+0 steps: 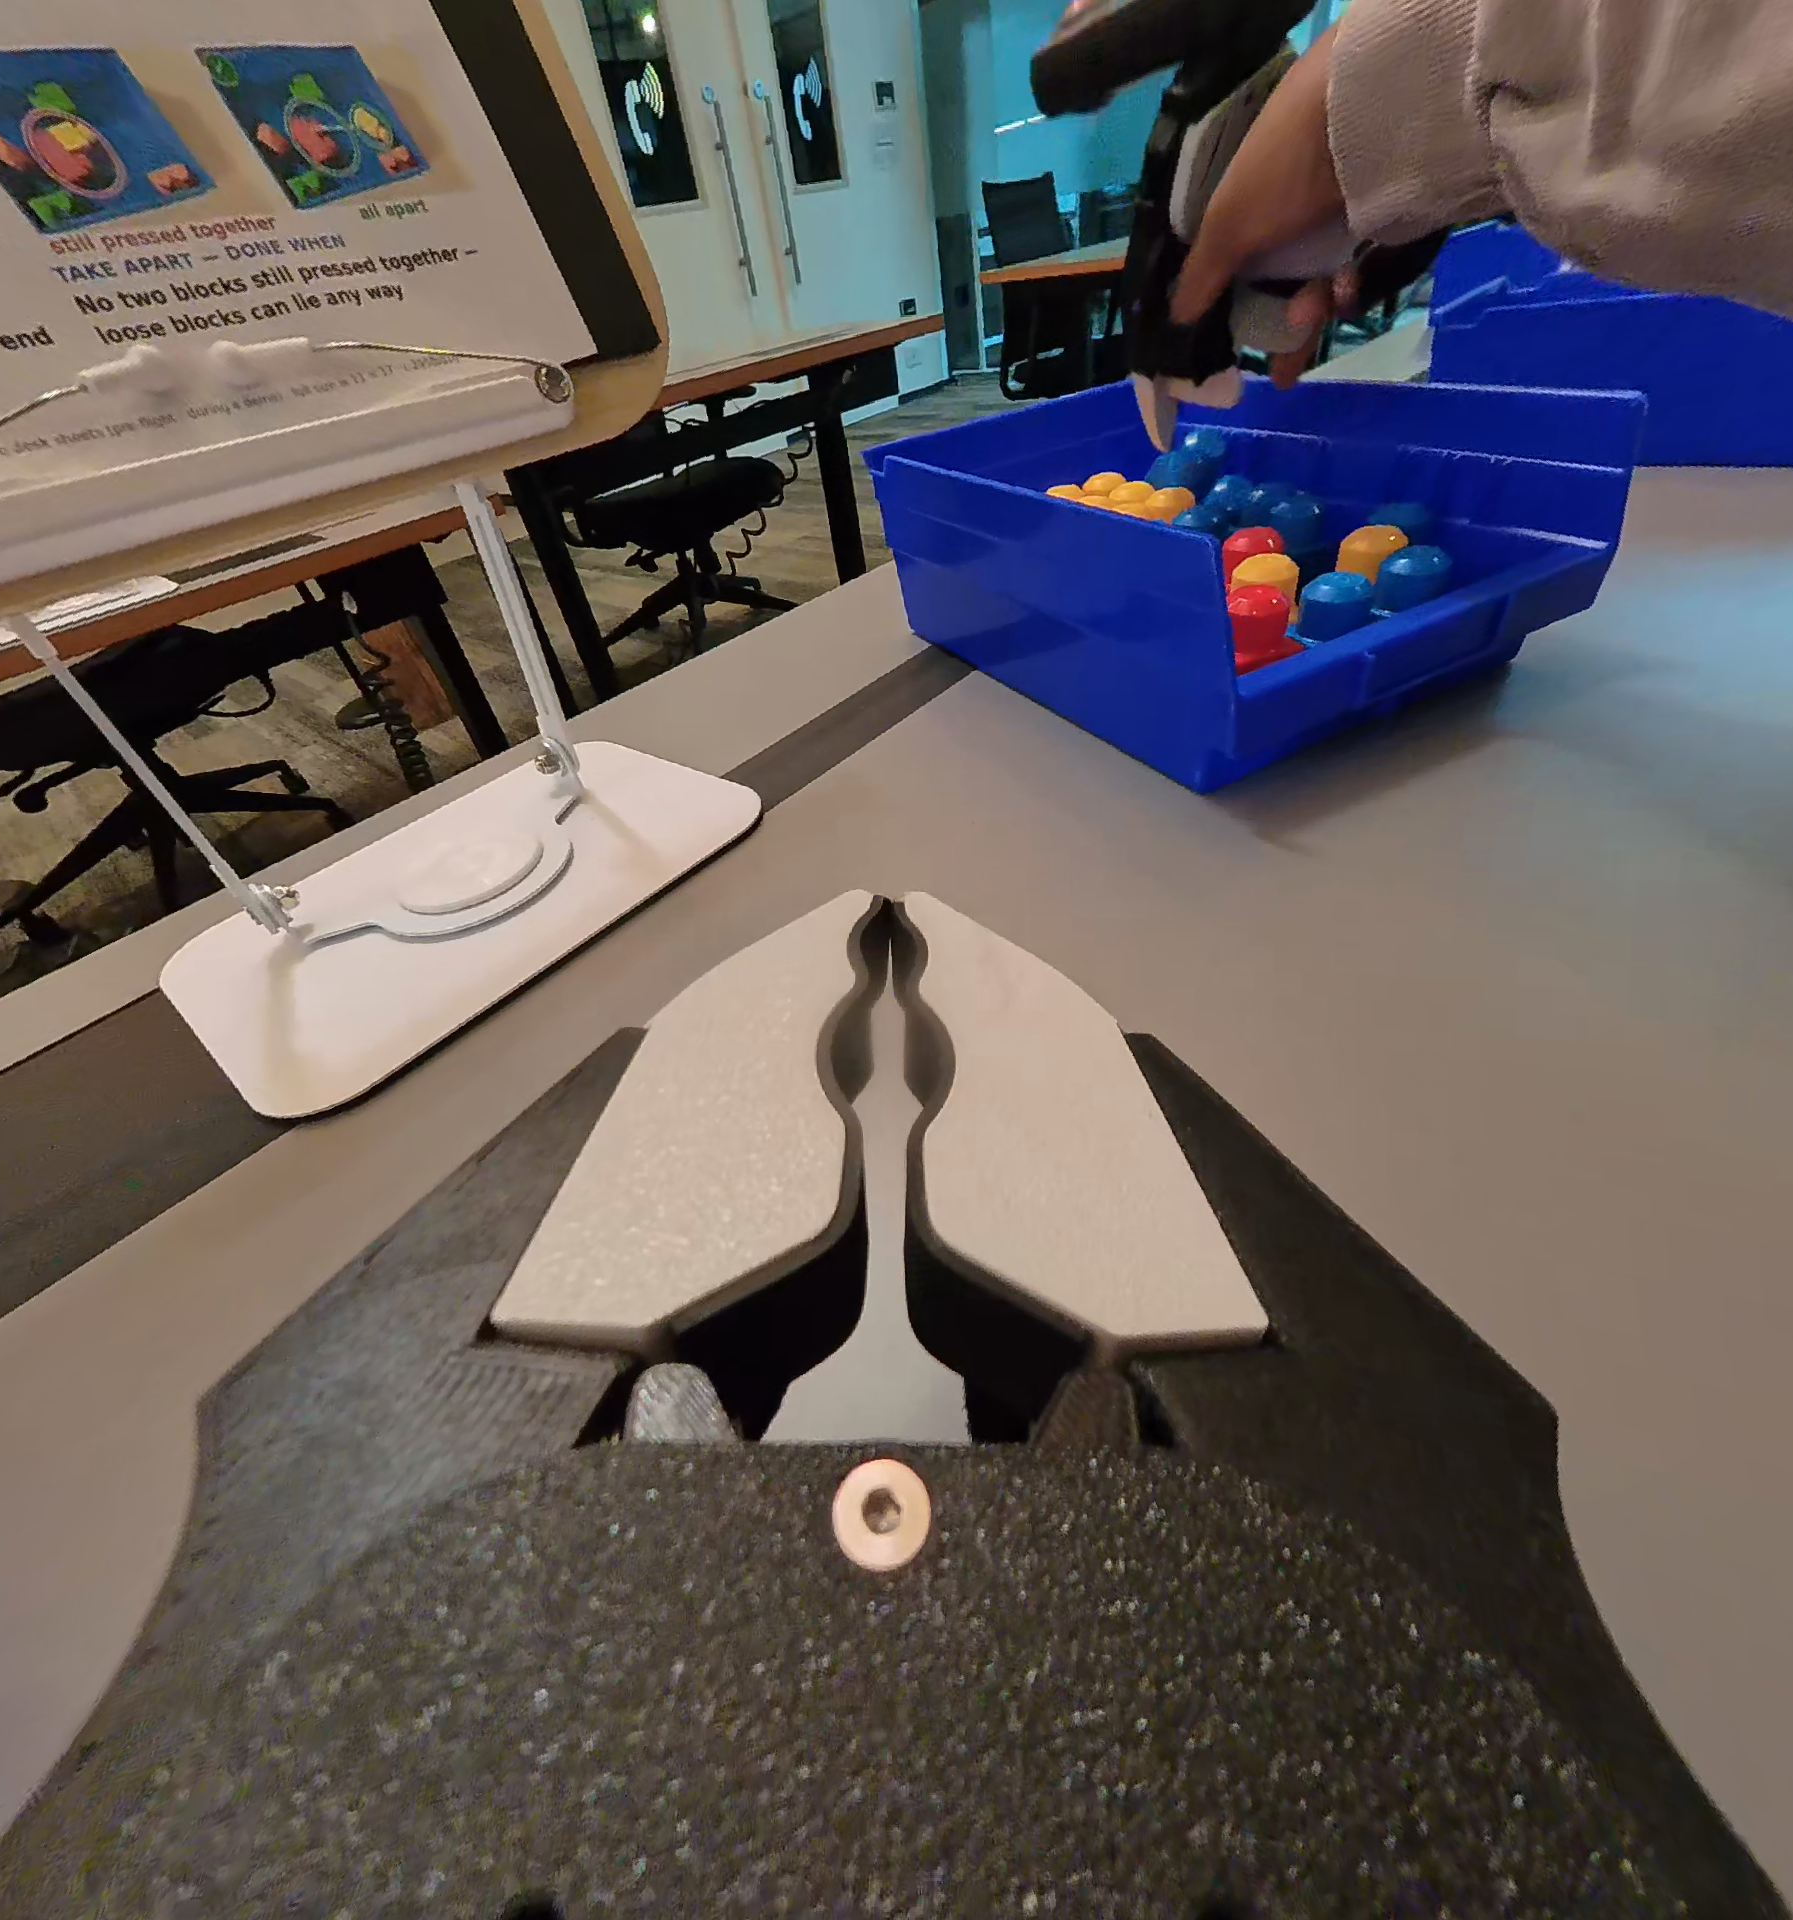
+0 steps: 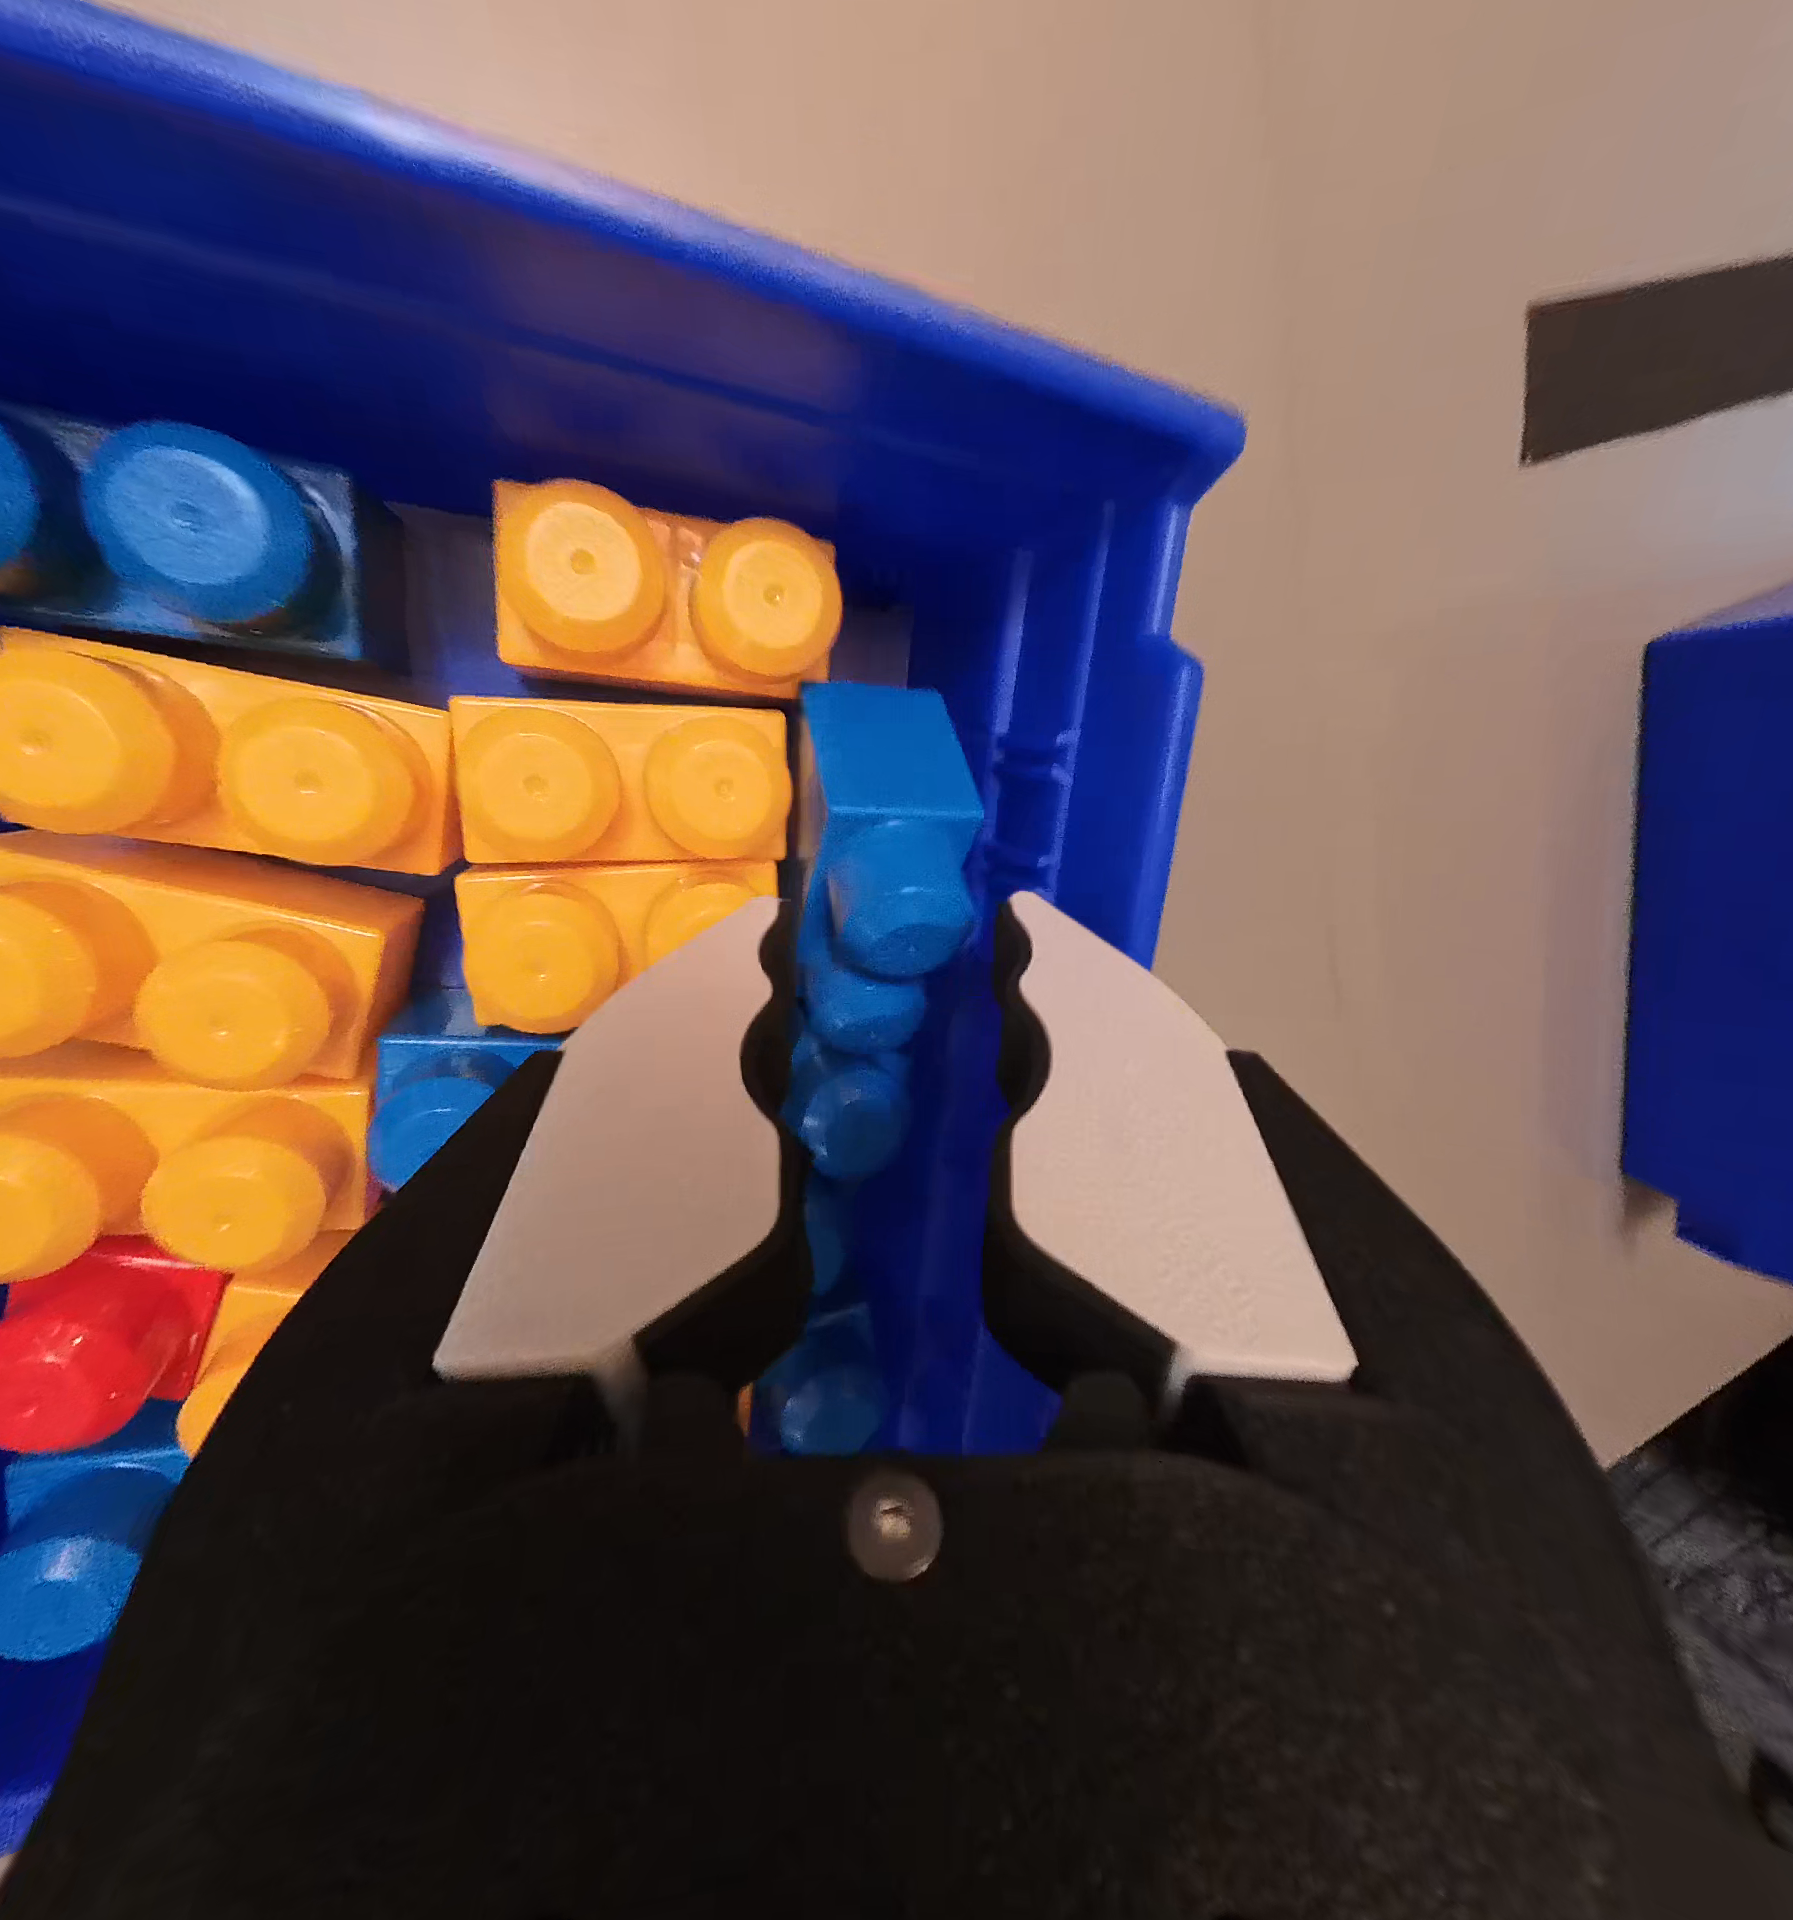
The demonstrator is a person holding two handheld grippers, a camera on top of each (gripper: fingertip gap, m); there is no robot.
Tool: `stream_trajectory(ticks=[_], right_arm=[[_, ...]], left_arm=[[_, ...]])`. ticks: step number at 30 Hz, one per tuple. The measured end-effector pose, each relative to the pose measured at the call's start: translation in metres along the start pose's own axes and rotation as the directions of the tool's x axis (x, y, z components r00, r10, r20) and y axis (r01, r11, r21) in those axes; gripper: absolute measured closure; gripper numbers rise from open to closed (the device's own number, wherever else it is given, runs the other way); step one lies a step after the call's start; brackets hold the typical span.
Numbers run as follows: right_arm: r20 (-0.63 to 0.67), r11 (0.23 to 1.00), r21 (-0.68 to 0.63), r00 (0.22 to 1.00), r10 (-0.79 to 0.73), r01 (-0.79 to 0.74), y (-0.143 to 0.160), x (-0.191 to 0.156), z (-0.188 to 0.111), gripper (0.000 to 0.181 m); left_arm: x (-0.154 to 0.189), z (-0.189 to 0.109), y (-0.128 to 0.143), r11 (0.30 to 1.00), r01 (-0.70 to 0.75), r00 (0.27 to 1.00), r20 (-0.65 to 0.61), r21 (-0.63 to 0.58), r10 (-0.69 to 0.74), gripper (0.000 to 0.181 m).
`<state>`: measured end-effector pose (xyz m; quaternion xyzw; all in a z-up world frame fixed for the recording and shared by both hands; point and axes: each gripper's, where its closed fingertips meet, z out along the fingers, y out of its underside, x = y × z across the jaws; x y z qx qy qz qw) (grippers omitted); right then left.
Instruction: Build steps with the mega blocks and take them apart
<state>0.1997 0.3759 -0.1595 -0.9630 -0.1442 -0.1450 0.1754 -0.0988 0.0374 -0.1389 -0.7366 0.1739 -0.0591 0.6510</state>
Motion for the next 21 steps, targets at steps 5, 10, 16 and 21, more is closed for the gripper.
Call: stream_trajectory(ticks=[5, 10, 16, 21], right_arm=[[-0.020, 0.962, 0.225, 0.988, -0.153, 0.153, -0.037, -0.003, -0.044, 0.146], [0.034, 0.877, 0.428, 0.965, -0.258, 0.220, -0.046, -0.012, -0.093, 0.145], [0.171, 0.644, 0.756, 0.915, -0.365, 0.115, -0.012, -0.036, -0.161, 0.145], [0.161, 0.445, 0.895, 0.911, -0.379, 0.027, 0.054, -0.049, -0.179, 0.181]], left_arm=[[-0.002, 0.000, 0.001, 1.000, 0.008, 1.000, 0.002, -0.002, -0.008, 0.181], [-0.002, 0.001, 0.003, 1.000, 0.008, 1.000, 0.002, -0.006, -0.008, 0.181], [-0.009, -0.002, -0.001, 1.000, 0.012, 0.999, 0.035, 0.023, -0.013, 0.181], [-0.019, -0.006, -0.004, 0.997, 0.053, 0.996, 0.064, 0.054, -0.056, 0.181]])
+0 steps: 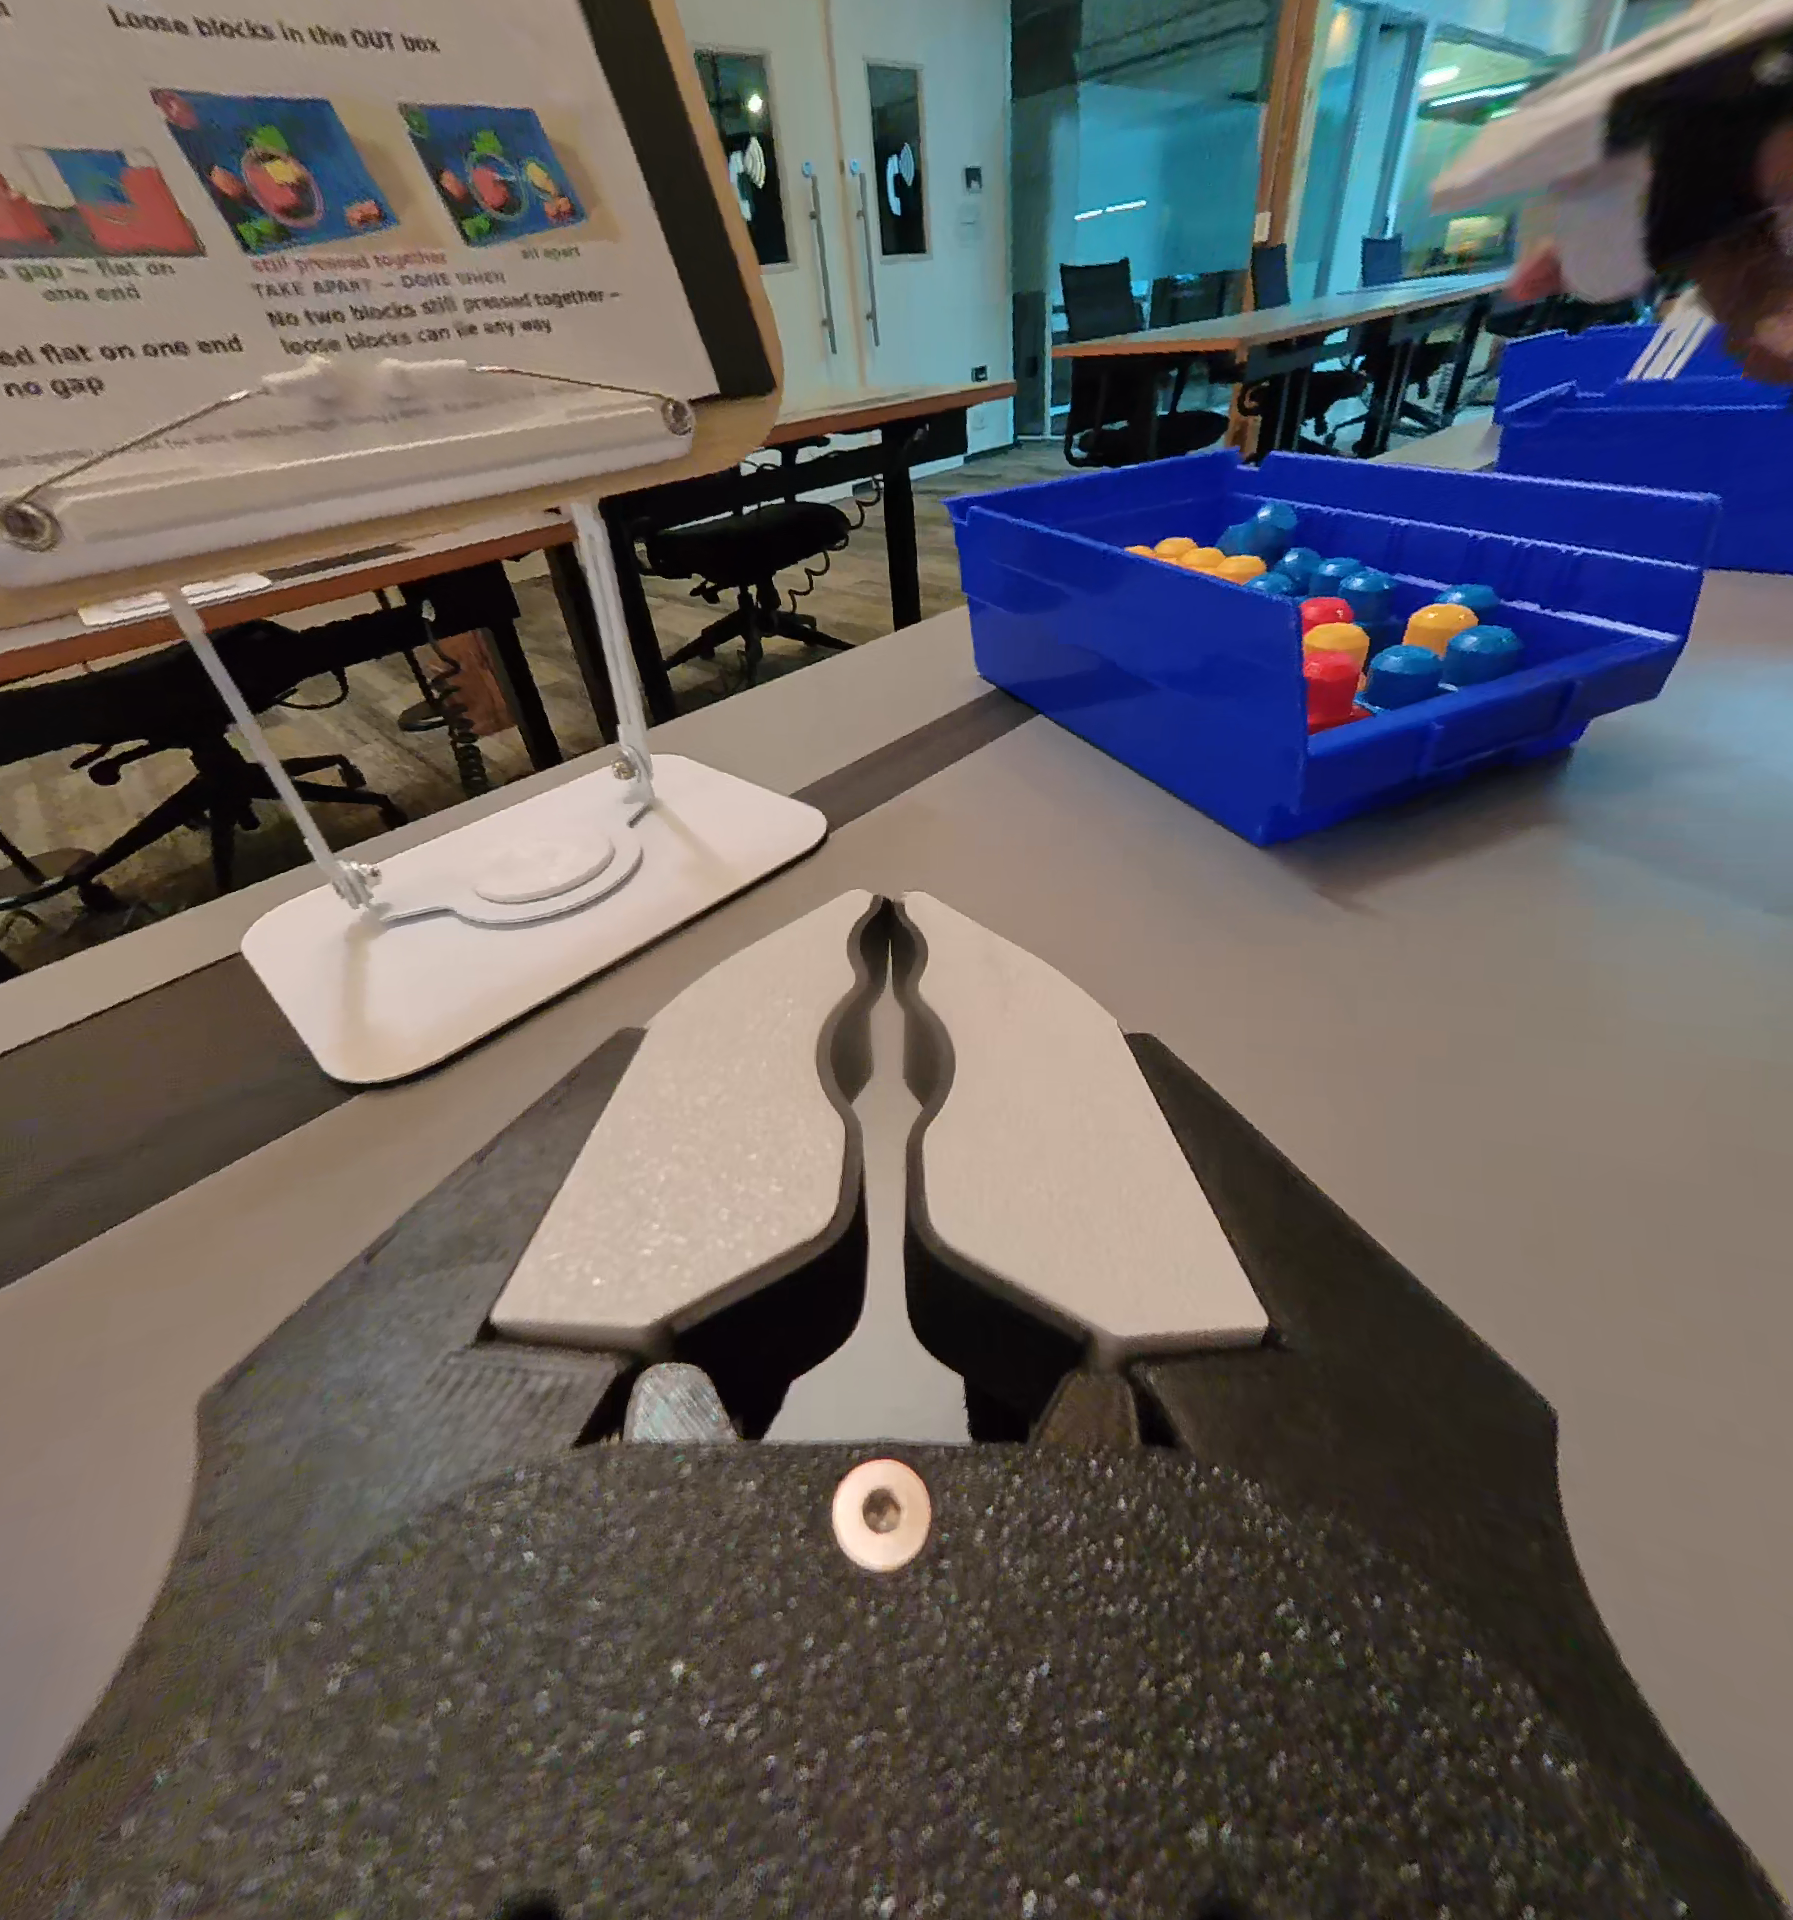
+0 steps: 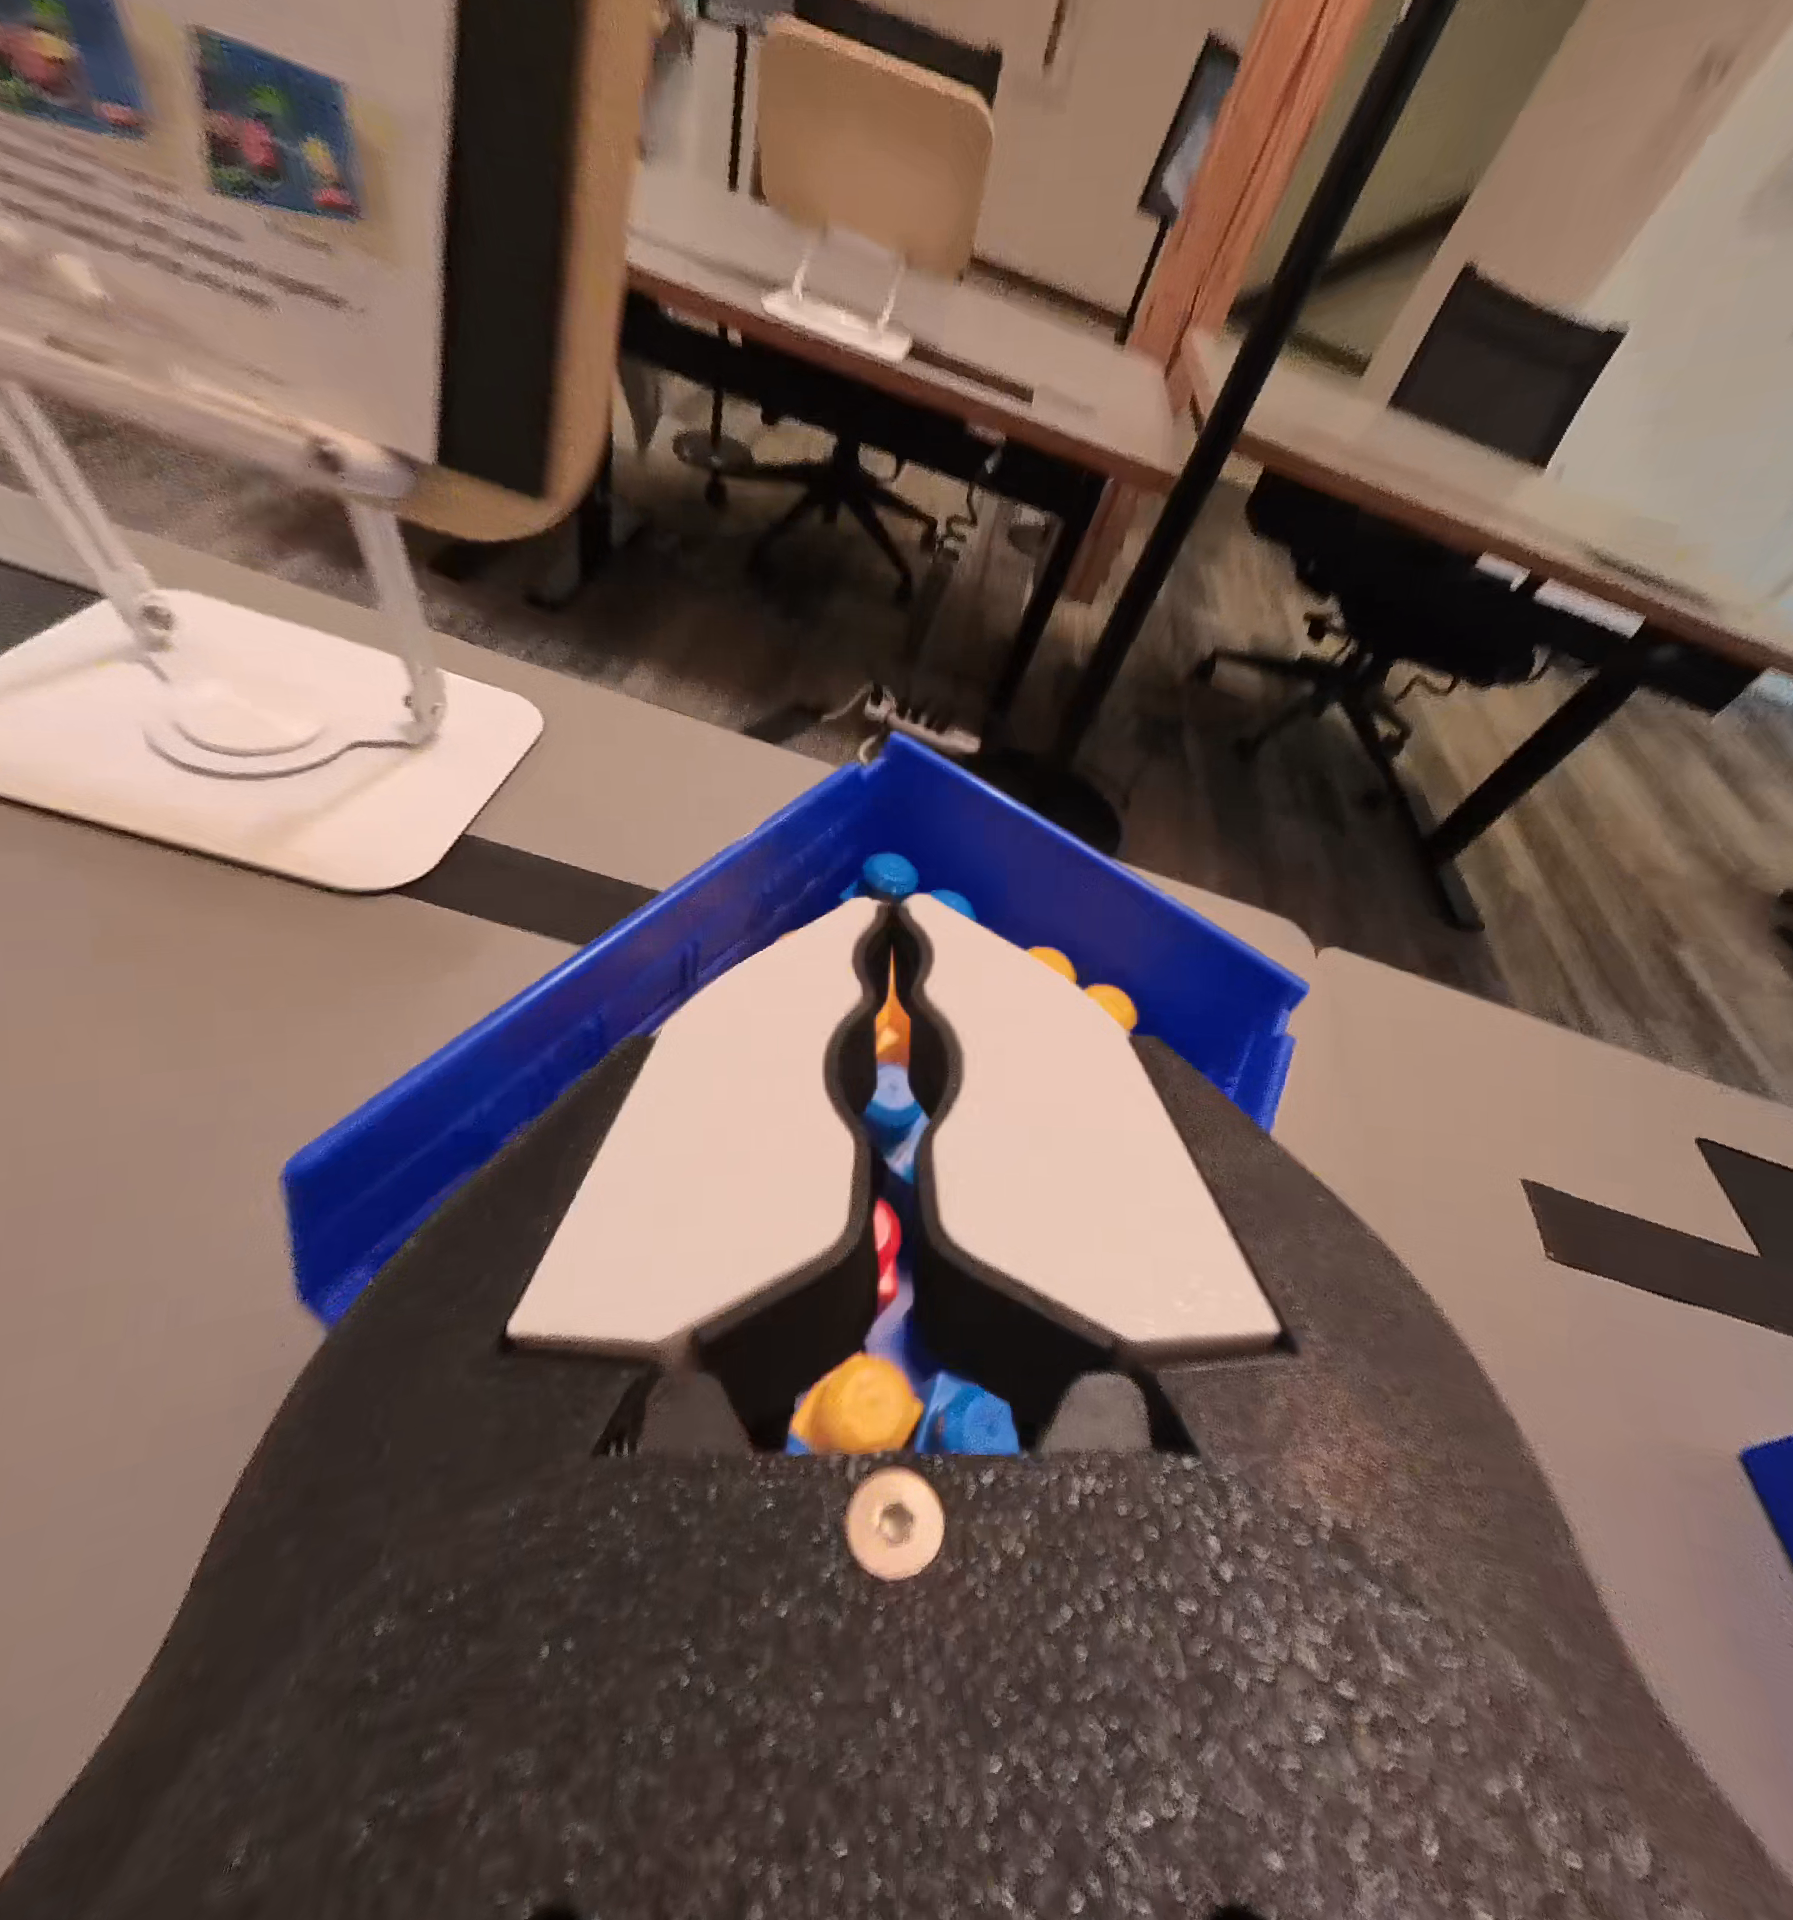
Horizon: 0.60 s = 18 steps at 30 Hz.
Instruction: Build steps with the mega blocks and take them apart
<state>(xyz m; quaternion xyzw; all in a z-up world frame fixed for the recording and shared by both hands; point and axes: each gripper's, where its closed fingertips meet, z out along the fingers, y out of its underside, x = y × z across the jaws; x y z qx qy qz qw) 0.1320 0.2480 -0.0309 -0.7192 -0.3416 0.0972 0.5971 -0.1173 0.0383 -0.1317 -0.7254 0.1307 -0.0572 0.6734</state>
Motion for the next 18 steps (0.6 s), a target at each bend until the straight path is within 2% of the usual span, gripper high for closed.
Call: stream_trajectory(ticks=[3, 7, 8, 10, 13, 15, 18], right_arm=[[-0.039, 0.997, 0.077, 0.999, 0.017, -0.014, 0.024, -0.017, -0.034, 0.181], [-0.267, 0.993, 0.091, 0.959, 0.094, -0.072, 0.075, -0.001, -0.087, 0.181], [-0.305, 0.992, 0.087, 0.945, 0.118, -0.095, 0.091, 0.003, -0.098, 0.177], [-0.335, 0.986, 0.040, 0.927, 0.168, -0.164, 0.126, 0.007, -0.110, 0.153], [-0.302, 0.949, -0.028, 0.908, 0.291, -0.314, 0.169, 0.008, -0.105, 0.114], [-0.281, 0.930, -0.052, 0.899, 0.335, -0.363, 0.181, 0.010, -0.093, 0.106], [-0.254, 0.903, -0.063, 0.881, 0.398, -0.426, 0.182, 0.015, -0.071, 0.102]], left_arm=[[-0.005, 0.000, 0.005, 1.000, 0.002, 1.000, 0.021, -0.016, -0.001, 0.181], [-0.008, -0.001, 0.010, 0.999, -0.005, 0.999, 0.037, -0.032, 0.006, 0.181], [-0.008, -0.001, 0.011, 0.999, -0.008, 0.999, 0.037, -0.034, 0.009, 0.181], [-0.005, 0.001, 0.012, 0.999, -0.010, 1.000, 0.026, -0.039, 0.011, 0.181], [0.001, 0.004, 0.015, 0.998, -0.023, 1.000, 0.004, -0.055, 0.023, 0.181], [0.005, 0.005, 0.016, 0.997, -0.038, 0.999, -0.008, -0.063, 0.038, 0.181], [0.008, 0.005, 0.017, 0.996, -0.061, 0.998, -0.012, -0.070, 0.060, 0.181]])
